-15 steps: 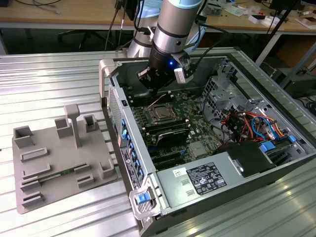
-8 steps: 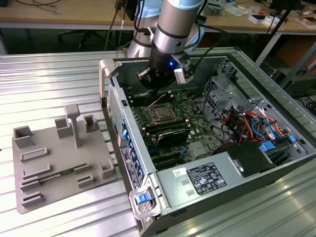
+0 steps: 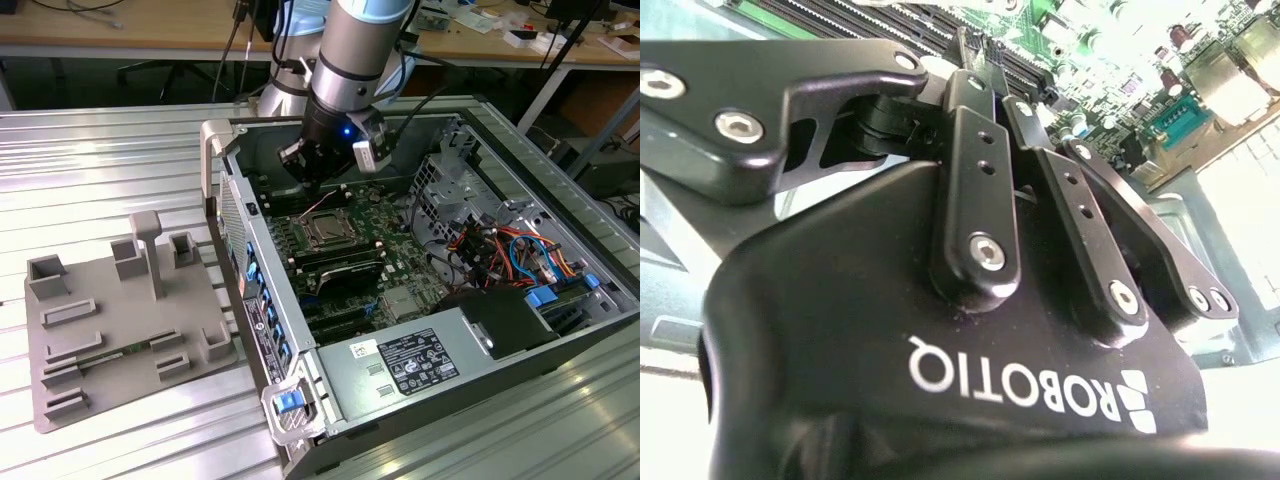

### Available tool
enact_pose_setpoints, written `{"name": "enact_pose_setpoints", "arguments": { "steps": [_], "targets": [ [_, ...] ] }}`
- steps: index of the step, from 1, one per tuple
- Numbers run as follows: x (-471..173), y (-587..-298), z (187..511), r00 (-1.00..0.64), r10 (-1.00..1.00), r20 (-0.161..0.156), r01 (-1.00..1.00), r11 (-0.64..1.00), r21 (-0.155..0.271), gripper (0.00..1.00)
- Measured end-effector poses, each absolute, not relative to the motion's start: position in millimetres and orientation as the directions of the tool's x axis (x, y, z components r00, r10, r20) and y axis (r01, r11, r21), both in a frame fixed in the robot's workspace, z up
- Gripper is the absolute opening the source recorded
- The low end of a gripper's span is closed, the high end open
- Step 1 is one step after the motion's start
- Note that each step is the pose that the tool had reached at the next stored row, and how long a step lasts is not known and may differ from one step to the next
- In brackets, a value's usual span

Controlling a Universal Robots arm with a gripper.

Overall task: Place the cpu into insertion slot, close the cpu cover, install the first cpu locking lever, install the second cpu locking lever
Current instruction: 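Install the first cpu locking lever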

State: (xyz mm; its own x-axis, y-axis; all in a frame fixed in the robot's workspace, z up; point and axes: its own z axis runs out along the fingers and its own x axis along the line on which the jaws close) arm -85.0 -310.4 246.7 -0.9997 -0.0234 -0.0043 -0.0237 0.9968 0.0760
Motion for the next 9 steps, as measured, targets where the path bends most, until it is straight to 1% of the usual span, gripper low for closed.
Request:
{"name": "enact_pose_setpoints", "arguments": {
  "steps": [9],
  "targets": [
    [-83.9,-310.4,242.9,-1.0,-0.023,-0.004,-0.024,0.997,0.076,0.11]
  ]
}}
